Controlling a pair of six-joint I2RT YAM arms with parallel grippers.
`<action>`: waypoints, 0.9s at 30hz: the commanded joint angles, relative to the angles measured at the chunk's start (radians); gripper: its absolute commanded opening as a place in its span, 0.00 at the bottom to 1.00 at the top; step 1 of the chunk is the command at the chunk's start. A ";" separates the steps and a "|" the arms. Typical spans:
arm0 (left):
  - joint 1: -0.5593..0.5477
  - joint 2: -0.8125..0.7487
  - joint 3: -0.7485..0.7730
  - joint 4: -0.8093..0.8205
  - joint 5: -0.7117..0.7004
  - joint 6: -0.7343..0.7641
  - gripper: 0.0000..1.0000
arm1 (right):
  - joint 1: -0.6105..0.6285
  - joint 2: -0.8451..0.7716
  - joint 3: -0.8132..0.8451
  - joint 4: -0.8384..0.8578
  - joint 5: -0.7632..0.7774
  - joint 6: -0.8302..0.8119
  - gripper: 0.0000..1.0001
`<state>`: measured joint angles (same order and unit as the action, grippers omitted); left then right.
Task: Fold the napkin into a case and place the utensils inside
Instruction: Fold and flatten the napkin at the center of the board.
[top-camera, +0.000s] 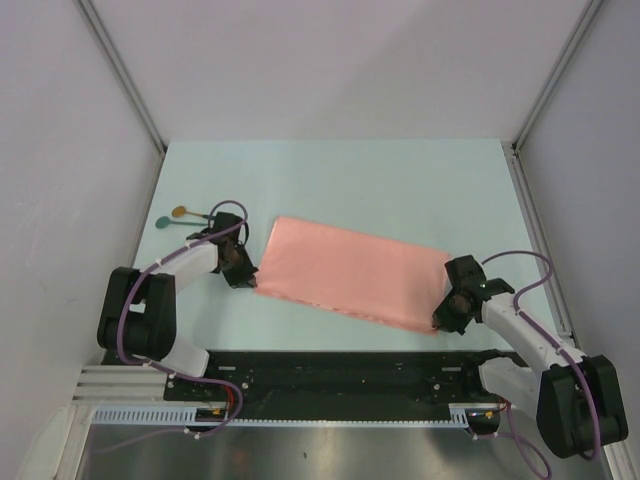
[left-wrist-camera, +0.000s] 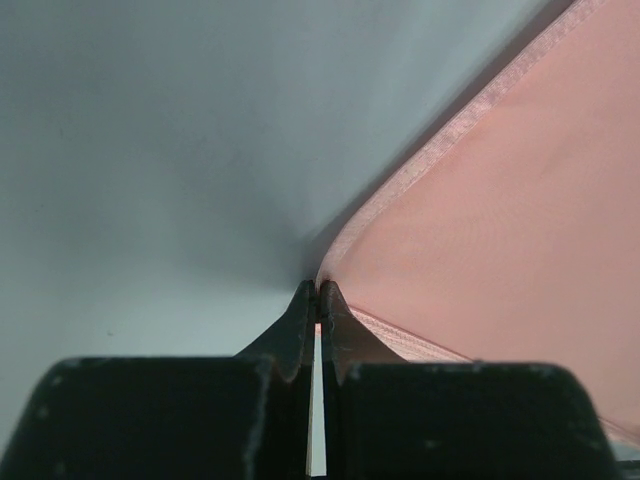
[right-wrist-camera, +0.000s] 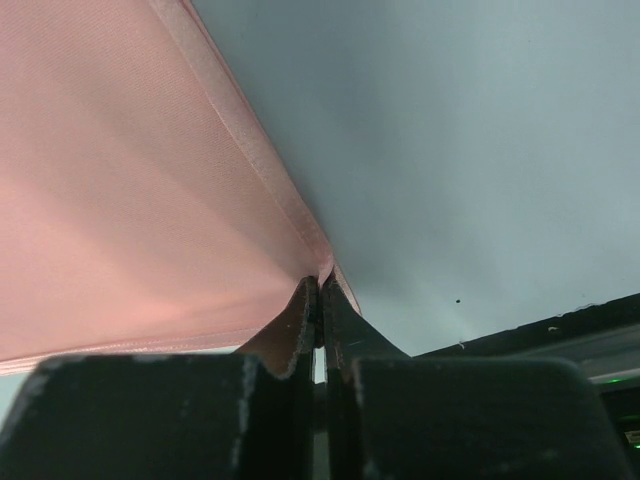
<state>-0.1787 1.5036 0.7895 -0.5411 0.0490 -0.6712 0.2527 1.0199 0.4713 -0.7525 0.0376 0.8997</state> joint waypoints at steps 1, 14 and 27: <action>0.001 -0.011 -0.016 -0.003 -0.044 0.030 0.00 | -0.004 -0.018 -0.022 -0.025 0.058 0.016 0.04; 0.001 -0.060 -0.069 0.009 -0.080 -0.014 0.00 | 0.005 -0.030 -0.029 -0.034 0.045 0.025 0.04; 0.001 -0.052 -0.087 0.017 -0.090 -0.021 0.00 | 0.030 -0.130 0.021 -0.134 0.030 0.073 0.03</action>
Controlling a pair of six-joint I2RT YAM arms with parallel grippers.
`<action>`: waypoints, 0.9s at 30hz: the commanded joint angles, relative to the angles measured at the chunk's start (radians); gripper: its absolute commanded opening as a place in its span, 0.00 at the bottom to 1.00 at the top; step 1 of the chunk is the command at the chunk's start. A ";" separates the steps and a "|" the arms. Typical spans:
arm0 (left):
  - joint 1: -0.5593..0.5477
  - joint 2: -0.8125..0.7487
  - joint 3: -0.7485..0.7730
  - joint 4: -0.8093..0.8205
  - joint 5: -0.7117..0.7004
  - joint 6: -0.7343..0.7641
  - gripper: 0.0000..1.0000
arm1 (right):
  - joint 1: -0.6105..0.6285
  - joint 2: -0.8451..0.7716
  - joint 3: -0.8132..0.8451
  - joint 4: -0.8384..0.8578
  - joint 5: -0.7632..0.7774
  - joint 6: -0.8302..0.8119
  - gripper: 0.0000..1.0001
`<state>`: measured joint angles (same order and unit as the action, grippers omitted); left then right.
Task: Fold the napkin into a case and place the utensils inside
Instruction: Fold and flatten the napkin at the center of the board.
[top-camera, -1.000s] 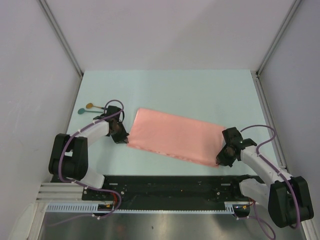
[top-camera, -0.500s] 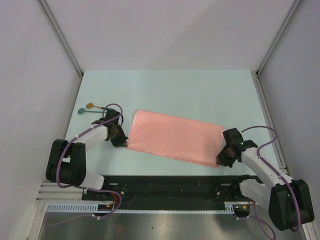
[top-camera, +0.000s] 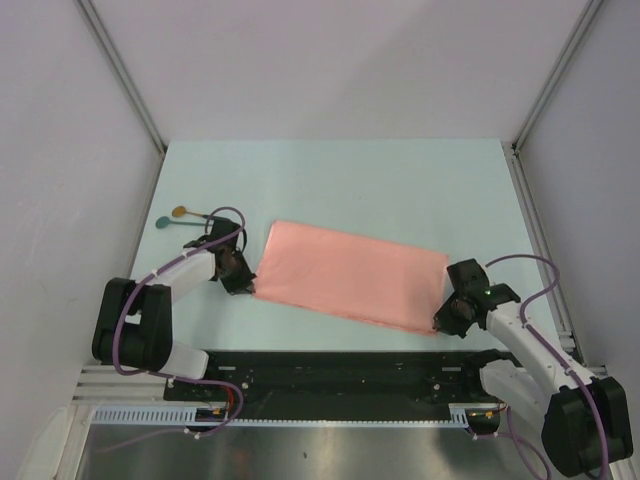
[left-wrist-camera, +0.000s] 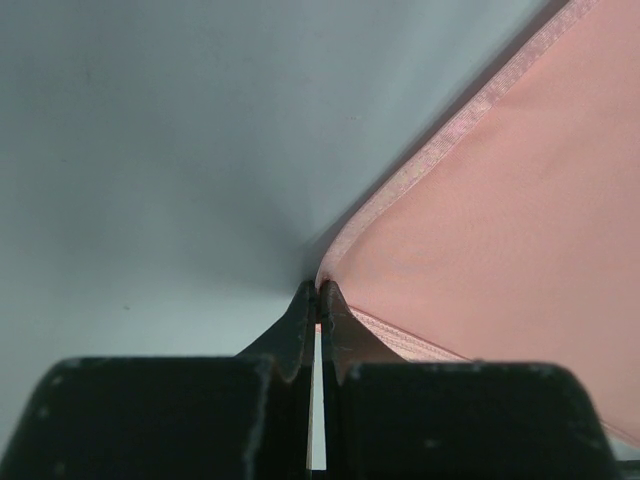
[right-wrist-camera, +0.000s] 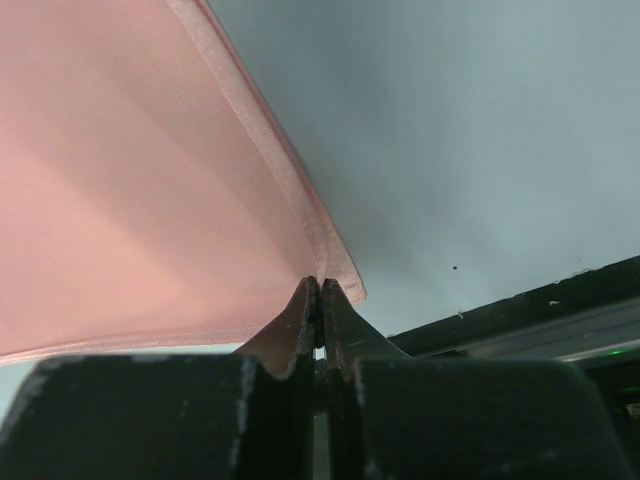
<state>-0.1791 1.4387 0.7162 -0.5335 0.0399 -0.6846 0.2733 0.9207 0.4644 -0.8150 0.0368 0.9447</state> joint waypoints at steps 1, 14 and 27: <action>0.001 0.012 -0.014 0.009 -0.080 -0.007 0.00 | 0.010 -0.028 0.017 -0.072 0.026 0.032 0.03; 0.003 -0.004 -0.006 -0.008 -0.089 -0.004 0.00 | 0.018 0.012 -0.035 -0.004 0.012 0.036 0.15; 0.003 -0.286 -0.011 -0.094 0.009 -0.004 0.65 | 0.001 -0.178 0.132 -0.125 0.090 -0.029 0.90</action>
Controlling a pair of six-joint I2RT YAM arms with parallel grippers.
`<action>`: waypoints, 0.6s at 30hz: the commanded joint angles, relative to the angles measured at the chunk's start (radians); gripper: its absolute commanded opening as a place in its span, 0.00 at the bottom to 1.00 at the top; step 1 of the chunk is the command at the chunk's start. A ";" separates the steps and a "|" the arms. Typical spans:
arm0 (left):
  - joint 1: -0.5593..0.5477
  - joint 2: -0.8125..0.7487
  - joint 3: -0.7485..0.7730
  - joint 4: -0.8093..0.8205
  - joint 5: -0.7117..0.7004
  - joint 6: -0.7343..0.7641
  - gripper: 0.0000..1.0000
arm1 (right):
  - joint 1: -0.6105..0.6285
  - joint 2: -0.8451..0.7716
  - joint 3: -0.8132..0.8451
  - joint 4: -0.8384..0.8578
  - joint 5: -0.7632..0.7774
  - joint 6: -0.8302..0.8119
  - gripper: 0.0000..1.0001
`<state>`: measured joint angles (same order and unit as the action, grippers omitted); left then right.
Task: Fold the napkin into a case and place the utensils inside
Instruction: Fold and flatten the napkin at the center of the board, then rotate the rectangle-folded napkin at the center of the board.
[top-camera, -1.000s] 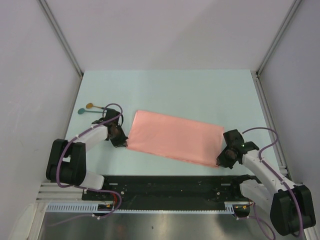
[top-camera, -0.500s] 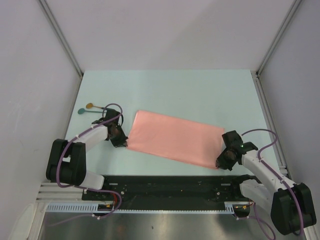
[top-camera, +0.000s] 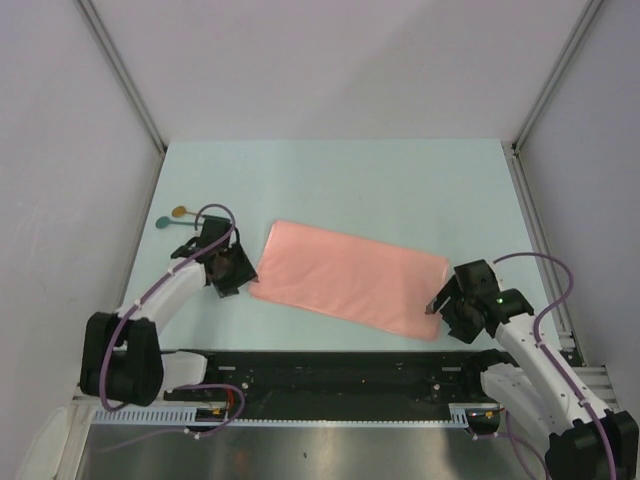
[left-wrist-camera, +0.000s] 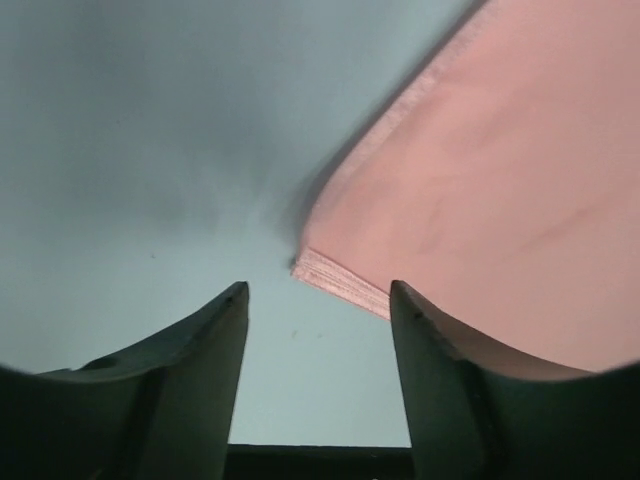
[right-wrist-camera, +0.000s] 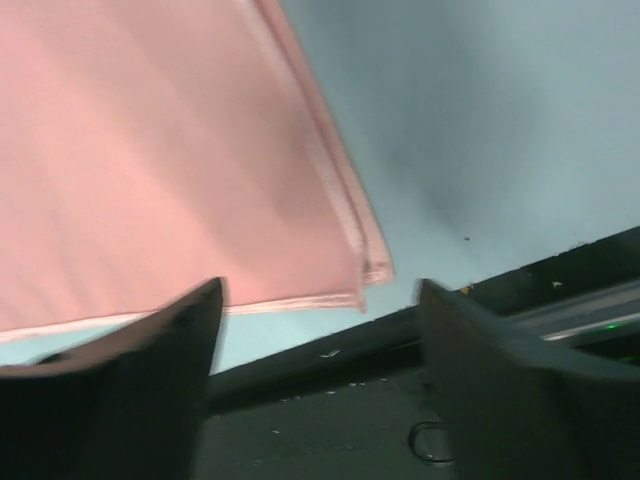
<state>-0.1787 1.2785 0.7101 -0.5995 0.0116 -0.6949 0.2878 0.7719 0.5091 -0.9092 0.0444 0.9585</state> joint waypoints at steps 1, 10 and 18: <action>0.002 -0.145 -0.001 -0.014 0.040 0.029 0.67 | -0.025 -0.031 0.104 -0.010 0.095 -0.067 0.94; 0.002 0.062 0.237 0.194 0.330 0.199 0.52 | -0.260 0.183 0.066 0.536 -0.086 -0.400 0.87; -0.022 0.375 0.385 0.271 0.594 0.192 0.26 | -0.312 0.466 0.135 0.673 -0.181 -0.576 0.65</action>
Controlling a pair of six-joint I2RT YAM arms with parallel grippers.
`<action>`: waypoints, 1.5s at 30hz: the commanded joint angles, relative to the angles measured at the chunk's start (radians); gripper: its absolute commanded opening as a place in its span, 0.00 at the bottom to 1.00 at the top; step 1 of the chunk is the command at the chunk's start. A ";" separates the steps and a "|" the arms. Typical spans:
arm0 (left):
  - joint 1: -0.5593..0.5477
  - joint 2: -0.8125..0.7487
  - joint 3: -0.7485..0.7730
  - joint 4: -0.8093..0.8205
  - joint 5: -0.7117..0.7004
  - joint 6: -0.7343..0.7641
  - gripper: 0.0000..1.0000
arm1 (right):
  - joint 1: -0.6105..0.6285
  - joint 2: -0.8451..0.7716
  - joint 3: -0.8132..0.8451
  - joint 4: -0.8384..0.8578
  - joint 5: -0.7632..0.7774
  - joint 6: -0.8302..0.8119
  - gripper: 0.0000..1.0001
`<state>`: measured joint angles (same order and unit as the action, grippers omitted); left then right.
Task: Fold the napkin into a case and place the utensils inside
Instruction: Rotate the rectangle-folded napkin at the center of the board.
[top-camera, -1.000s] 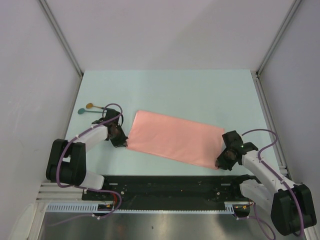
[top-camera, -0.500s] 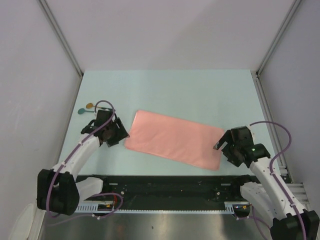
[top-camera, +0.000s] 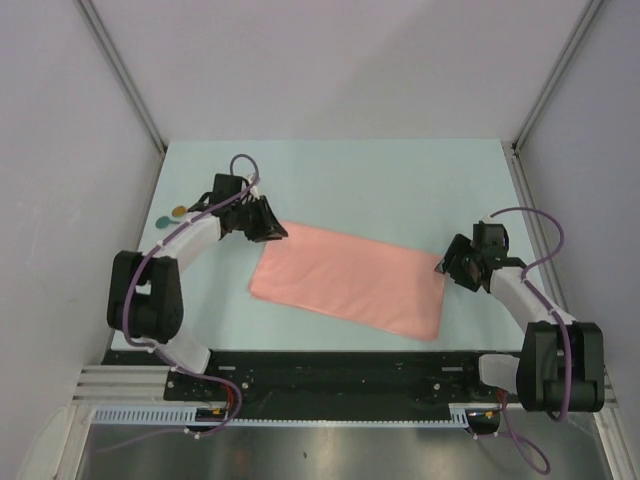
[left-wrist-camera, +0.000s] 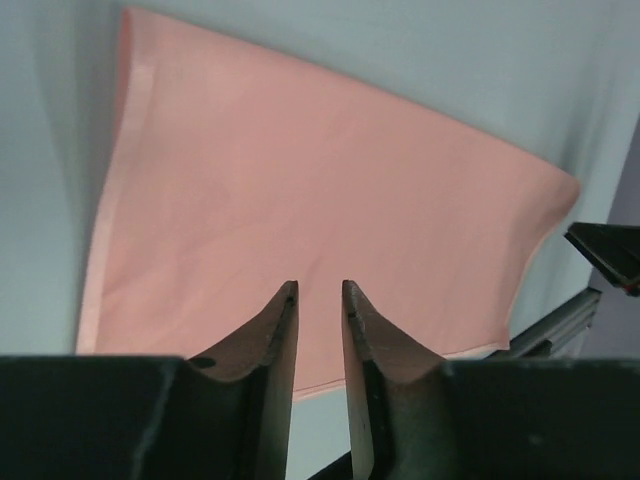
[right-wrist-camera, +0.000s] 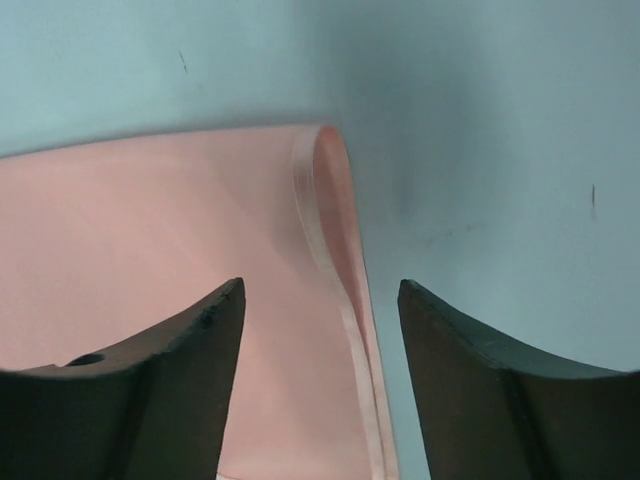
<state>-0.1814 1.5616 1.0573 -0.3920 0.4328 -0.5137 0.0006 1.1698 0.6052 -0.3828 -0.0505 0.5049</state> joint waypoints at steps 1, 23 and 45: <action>-0.021 0.110 0.035 0.073 0.167 0.001 0.24 | -0.030 0.102 0.041 0.182 -0.084 -0.132 0.64; 0.037 0.373 0.194 0.038 -0.051 -0.230 0.00 | -0.082 0.291 0.130 0.232 -0.098 -0.178 0.56; 0.040 0.437 0.216 0.011 -0.123 -0.213 0.00 | -0.088 0.404 0.149 0.308 -0.135 -0.164 0.04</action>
<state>-0.1425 2.0045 1.2911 -0.4038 0.3332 -0.7166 -0.0830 1.5368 0.7113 -0.1066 -0.1783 0.3389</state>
